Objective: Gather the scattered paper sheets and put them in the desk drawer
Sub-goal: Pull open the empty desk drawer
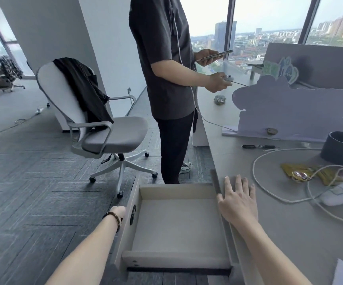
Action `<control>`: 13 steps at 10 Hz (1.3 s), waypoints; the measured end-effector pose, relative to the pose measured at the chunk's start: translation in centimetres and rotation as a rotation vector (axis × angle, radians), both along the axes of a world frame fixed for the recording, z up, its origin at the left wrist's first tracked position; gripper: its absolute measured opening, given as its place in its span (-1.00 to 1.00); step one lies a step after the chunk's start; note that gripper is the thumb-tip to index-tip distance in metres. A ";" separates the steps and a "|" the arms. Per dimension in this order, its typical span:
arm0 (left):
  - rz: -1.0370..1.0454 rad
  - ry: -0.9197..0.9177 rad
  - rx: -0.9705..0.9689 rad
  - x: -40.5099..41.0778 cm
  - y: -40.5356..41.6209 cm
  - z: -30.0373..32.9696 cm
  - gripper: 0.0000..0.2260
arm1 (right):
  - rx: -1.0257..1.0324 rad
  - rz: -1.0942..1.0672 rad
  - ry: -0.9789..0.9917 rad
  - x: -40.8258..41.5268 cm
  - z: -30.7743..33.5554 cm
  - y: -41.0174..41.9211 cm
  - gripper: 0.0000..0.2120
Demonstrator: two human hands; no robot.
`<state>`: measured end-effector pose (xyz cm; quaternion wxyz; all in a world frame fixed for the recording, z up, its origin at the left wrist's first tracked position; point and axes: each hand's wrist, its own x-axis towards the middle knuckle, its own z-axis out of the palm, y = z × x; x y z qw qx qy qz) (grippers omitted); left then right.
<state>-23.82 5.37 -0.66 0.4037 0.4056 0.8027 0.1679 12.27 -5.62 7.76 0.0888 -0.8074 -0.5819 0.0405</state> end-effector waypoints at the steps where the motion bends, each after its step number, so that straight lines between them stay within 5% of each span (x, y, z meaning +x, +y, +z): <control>1: -0.098 0.103 -0.017 -0.6 0.3 0.1 -0.63 | -0.006 0.002 0.005 0.0 0.0 0.0 -0.35; 4: -0.093 0.154 -0.028 -0.8 1.0 -1.0 -0.64 | -0.012 0.000 0.009 0.0 0.1 0.0 -0.35; 5: 0.197 -0.064 0.074 -0.7 0.8 -1.9 -0.61 | -0.019 0.002 0.017 0.0 0.3 0.0 -0.35; 6: 0.272 -0.171 0.094 -1.3 1.1 -2.8 -0.60 | -0.025 0.010 0.040 0.2 0.5 0.0 -0.35; 8: 0.195 -0.139 0.269 -0.5 0.8 -0.1 -0.92 | -0.061 0.019 0.093 0.8 0.7 0.3 -0.32; 10: -0.039 -0.053 0.460 3.7 -1.2 5.8 -0.86 | -0.027 -0.002 0.272 1.1 1.7 0.4 -0.37; 13: -0.249 -0.365 0.552 12.8 -3.6 10.1 -0.89 | 0.148 -0.098 0.494 2.8 5.4 -4.3 -0.39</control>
